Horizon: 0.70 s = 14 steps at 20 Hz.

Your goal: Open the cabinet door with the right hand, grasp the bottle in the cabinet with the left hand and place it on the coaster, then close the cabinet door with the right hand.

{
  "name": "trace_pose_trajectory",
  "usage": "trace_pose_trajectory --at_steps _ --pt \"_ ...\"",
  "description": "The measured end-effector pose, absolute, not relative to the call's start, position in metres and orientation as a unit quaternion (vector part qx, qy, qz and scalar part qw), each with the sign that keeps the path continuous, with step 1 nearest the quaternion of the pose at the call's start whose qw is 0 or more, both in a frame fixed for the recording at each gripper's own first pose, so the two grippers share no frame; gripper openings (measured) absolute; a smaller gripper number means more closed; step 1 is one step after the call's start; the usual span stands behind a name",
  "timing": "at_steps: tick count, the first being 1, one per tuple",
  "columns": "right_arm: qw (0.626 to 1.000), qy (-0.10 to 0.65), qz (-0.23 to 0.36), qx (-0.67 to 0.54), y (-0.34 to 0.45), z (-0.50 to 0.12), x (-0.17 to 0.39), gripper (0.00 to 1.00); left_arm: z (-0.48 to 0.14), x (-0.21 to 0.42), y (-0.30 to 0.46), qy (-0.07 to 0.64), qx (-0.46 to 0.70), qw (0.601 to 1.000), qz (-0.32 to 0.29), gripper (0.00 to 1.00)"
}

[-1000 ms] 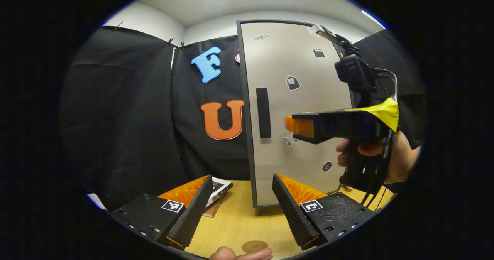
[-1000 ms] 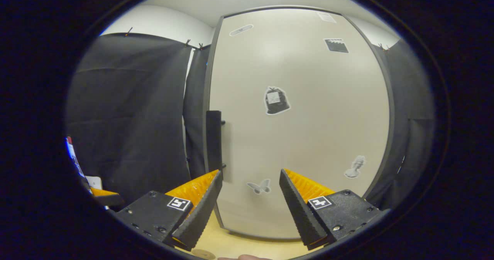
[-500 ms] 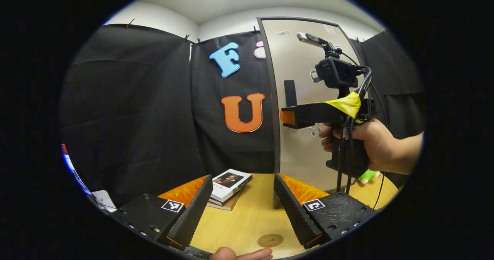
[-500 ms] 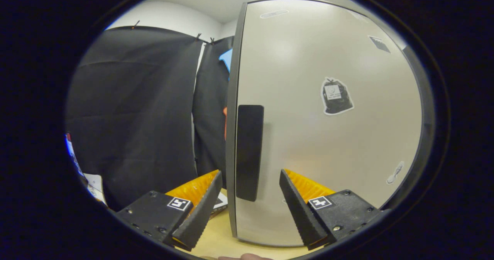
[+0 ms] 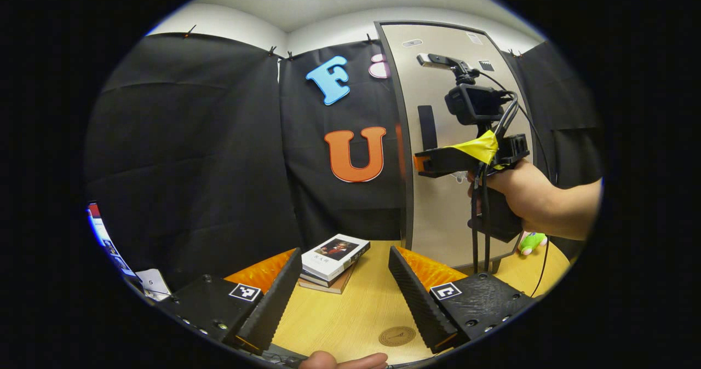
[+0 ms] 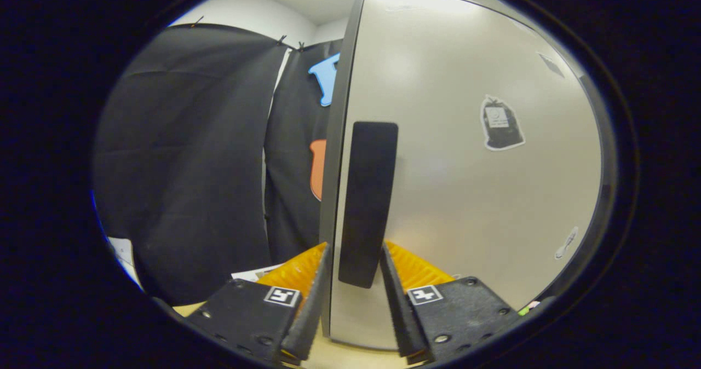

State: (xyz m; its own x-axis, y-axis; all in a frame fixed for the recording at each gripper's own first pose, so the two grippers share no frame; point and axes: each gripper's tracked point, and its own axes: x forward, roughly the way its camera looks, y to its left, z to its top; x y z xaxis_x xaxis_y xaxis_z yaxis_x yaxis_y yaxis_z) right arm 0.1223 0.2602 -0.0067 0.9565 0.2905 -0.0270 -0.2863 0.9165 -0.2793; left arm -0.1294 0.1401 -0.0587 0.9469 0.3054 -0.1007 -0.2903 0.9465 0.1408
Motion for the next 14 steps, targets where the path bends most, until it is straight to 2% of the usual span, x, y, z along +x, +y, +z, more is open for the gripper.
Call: trace_pose_trajectory --at_steps 1,2,6,14 --pt "0.978 -0.007 0.145 -0.15 0.258 -0.004 0.124 0.34 -0.063 -0.131 0.138 0.065 0.063 0.985 0.149 0.97" --pt "0.978 -0.005 0.148 -0.147 0.258 -0.006 0.124 0.37 -0.065 -0.132 0.136 0.068 0.063 0.985 0.147 0.96" --pt "0.978 0.001 0.157 -0.14 0.258 -0.005 0.122 0.25 -0.067 -0.135 0.128 0.066 0.061 0.987 0.135 0.96" --pt "0.974 0.002 0.186 -0.127 0.254 -0.006 0.108 0.16 -0.08 -0.145 0.125 0.082 0.054 0.987 0.125 0.96"
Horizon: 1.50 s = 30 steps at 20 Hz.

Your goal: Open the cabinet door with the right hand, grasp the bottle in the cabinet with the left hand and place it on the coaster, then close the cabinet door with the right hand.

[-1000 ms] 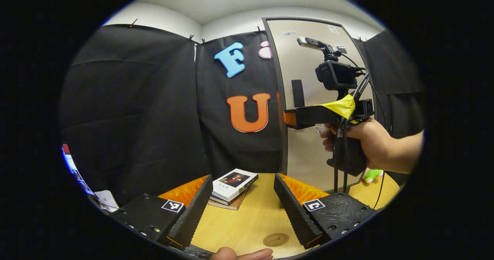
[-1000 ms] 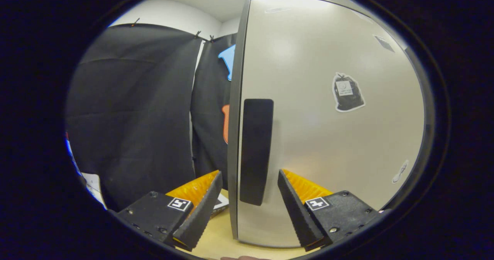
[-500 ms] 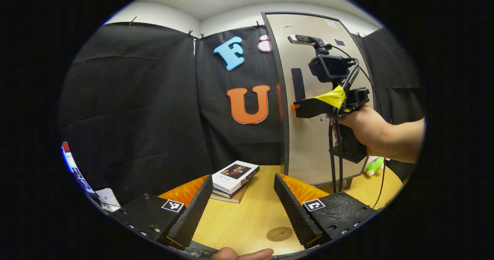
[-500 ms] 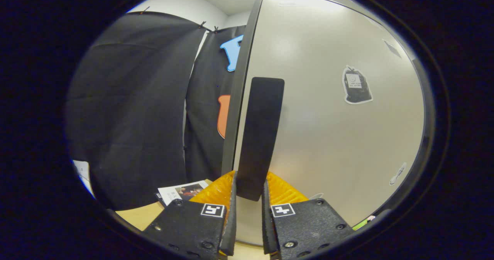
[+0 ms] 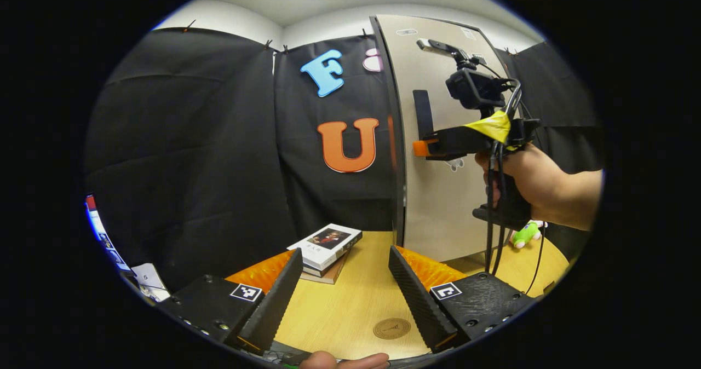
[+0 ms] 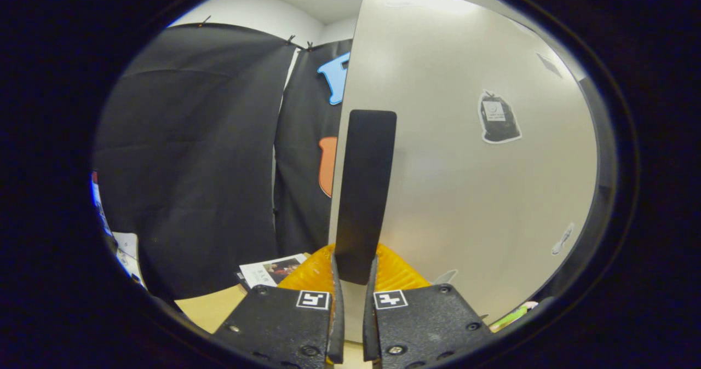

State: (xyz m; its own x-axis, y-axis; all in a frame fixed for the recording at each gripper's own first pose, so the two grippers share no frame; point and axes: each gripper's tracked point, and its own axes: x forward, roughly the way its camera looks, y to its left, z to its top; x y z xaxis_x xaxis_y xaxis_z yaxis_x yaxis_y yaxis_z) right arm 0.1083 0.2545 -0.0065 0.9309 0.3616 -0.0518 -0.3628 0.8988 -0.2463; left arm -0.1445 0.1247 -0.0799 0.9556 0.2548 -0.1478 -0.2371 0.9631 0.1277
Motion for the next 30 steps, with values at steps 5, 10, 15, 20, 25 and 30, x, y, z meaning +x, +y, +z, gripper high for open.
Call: trace_pose_trajectory --at_steps 5,10,15,20,25,30 --pt "0.974 0.001 0.195 -0.113 0.252 -0.006 0.088 0.14 -0.086 -0.16 0.114 0.095 0.064 0.988 0.102 0.96" --pt "0.975 0.003 0.204 -0.088 0.25 -0.006 0.066 0.13 -0.094 -0.165 0.102 0.105 0.084 0.988 0.075 0.96" --pt "0.974 -0.004 0.211 -0.079 0.241 -0.006 0.051 0.13 -0.108 -0.157 0.085 0.118 0.084 0.988 0.052 0.96" --pt "0.977 -0.005 0.207 -0.058 0.229 -0.006 0.029 0.12 -0.105 -0.144 0.09 0.107 0.072 0.99 0.064 0.96" --pt "0.979 0.001 0.196 -0.063 0.216 -0.008 0.019 0.11 -0.106 -0.123 0.103 0.104 0.046 0.99 0.081 0.95" --pt "0.981 0.012 0.184 -0.068 0.207 -0.008 0.014 0.11 -0.104 -0.093 0.082 0.097 0.072 0.99 0.074 0.96"
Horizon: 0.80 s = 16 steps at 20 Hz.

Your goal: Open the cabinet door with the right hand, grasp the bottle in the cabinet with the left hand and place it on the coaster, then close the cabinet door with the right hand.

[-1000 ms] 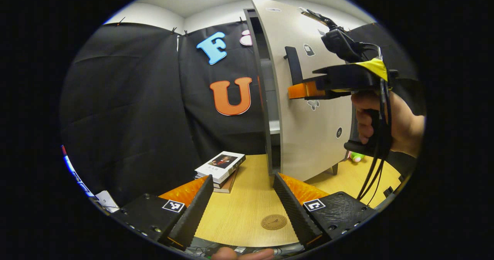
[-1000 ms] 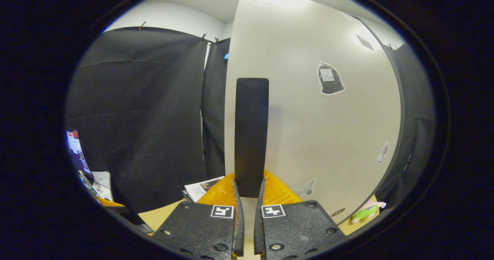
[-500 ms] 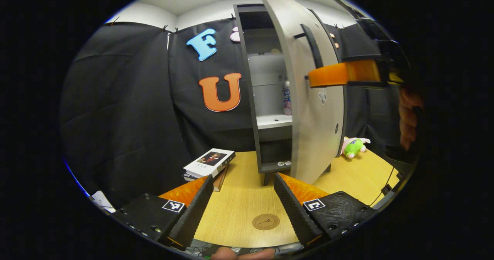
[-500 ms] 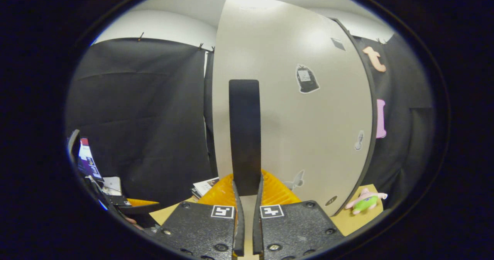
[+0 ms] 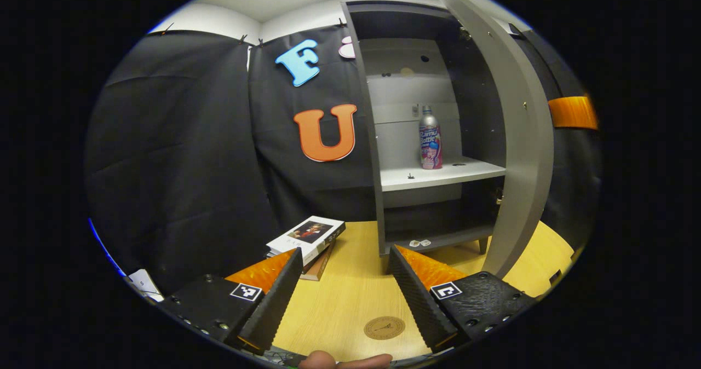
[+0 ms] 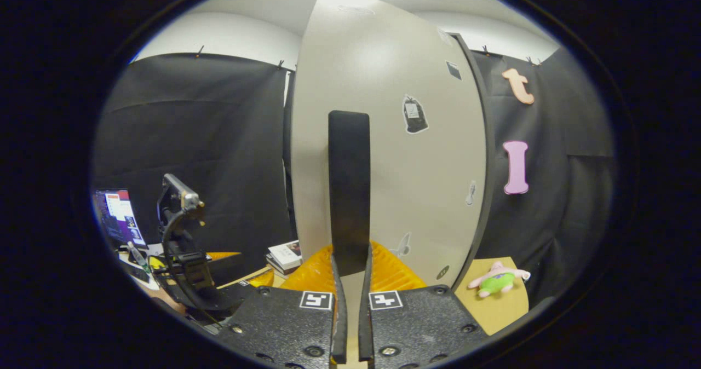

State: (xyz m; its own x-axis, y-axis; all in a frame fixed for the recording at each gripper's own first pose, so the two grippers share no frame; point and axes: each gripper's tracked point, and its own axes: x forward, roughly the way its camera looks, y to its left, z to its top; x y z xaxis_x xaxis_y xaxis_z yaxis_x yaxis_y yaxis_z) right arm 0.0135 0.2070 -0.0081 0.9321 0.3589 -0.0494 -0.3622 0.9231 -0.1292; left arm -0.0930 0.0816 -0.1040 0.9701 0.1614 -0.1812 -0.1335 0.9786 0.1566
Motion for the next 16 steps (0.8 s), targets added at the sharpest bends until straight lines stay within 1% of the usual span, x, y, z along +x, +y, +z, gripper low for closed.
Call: trace_pose_trajectory --at_steps 1,2,3,13,14,15,16 --pt "0.981 0.014 0.179 -0.068 0.205 -0.008 0.013 0.11 -0.105 -0.088 0.071 0.093 0.067 0.991 0.063 0.96" --pt "0.982 0.015 0.176 -0.068 0.204 -0.008 0.012 0.11 -0.105 -0.082 0.06 0.091 0.062 0.993 0.052 1.0" --pt "0.982 0.015 0.176 -0.072 0.203 -0.008 0.012 0.11 -0.108 -0.077 0.049 0.094 0.058 0.993 0.039 0.96" --pt "0.986 0.028 0.142 -0.086 0.194 -0.008 0.01 0.11 -0.108 -0.027 -0.033 0.098 0.046 0.993 -0.04 0.96" --pt "0.986 0.029 0.139 -0.084 0.194 -0.009 0.011 0.11 -0.103 -0.02 -0.041 0.094 0.047 0.993 -0.046 1.0" --pt "0.988 0.029 0.13 -0.076 0.191 -0.008 0.013 0.1 -0.099 -0.011 -0.048 0.088 0.048 0.994 -0.053 0.96" --pt "0.99 0.03 0.125 -0.064 0.19 -0.006 0.013 0.1 -0.094 -0.002 -0.055 0.082 0.053 0.994 -0.057 0.96"
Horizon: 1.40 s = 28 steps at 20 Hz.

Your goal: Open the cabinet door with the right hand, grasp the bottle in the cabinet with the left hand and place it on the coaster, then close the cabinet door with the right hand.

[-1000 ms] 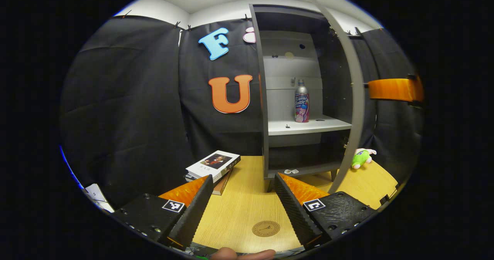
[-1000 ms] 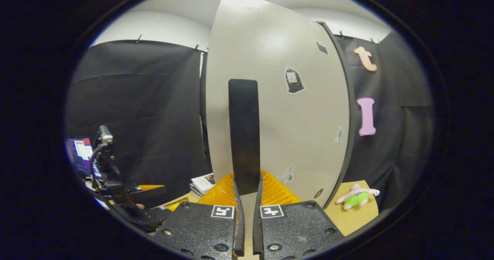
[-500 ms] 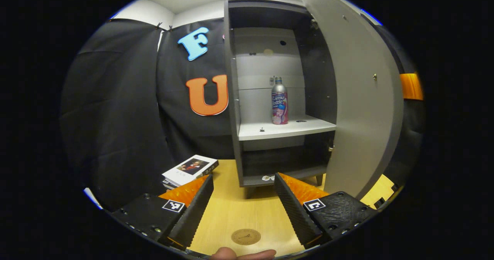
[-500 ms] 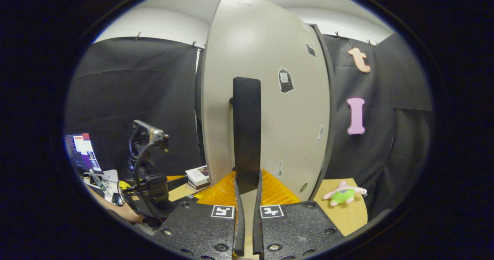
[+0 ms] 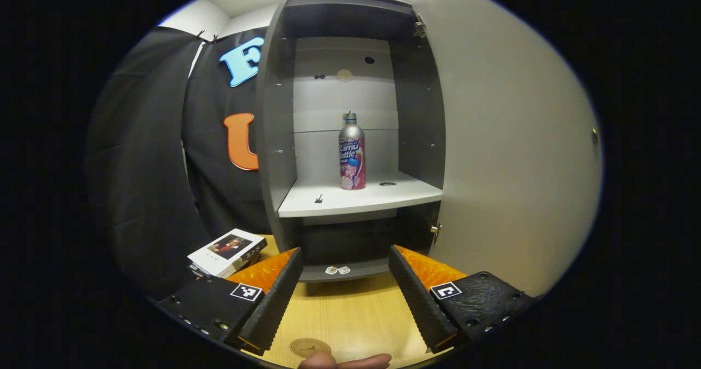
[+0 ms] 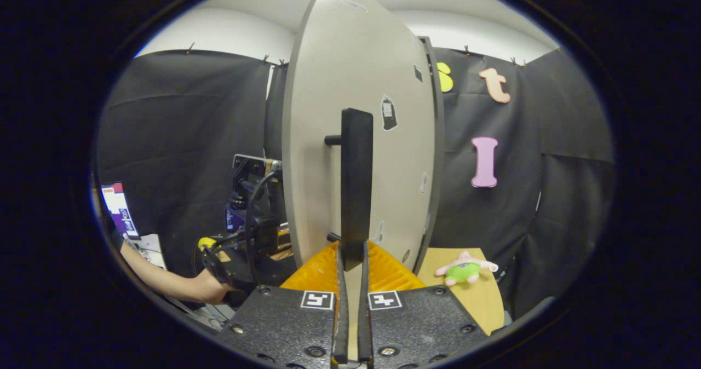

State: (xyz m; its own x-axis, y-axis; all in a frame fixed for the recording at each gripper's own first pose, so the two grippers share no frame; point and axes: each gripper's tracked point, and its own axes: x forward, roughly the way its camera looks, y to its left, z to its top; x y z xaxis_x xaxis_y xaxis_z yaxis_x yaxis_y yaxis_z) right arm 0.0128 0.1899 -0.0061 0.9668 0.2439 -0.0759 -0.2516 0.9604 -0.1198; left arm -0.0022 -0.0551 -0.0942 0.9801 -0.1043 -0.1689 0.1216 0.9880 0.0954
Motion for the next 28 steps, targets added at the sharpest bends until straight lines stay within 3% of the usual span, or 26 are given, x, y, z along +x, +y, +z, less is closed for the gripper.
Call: trace_pose_trajectory --at_steps 4,5,6,14,17,19,24,28 --pt "0.992 0.034 0.118 -0.037 0.185 -0.004 0.011 0.09 -0.079 0.044 -0.081 0.059 0.058 0.994 -0.076 0.96" --pt "0.992 0.035 0.114 -0.037 0.184 -0.003 0.012 0.1 -0.073 0.057 -0.086 0.053 0.06 0.994 -0.076 1.0" --pt "0.992 0.036 0.112 -0.035 0.184 -0.003 0.011 0.09 -0.07 0.07 -0.089 0.05 0.064 0.994 -0.076 0.95" --pt "0.993 0.051 0.099 -0.038 0.173 -0.002 0.009 0.11 -0.048 0.169 -0.091 0.02 0.057 0.997 -0.044 0.95" --pt "0.994 0.063 0.09 -0.029 0.169 -0.007 0.01 0.14 -0.053 0.202 -0.083 0.032 0.041 0.998 -0.028 0.96" --pt "0.993 0.095 0.071 -0.017 0.156 -0.019 0.01 0.31 -0.049 0.222 -0.075 0.026 0.029 0.999 -0.015 0.96" --pt "0.995 0.099 0.033 0.008 0.131 -0.018 0.022 0.32 -0.027 0.259 -0.058 -0.013 0.0 1.0 0.01 0.95" --pt "0.994 0.104 0.009 0.016 0.118 -0.022 0.031 0.32 -0.008 0.279 -0.065 -0.047 0.052 0.998 0.002 0.95"
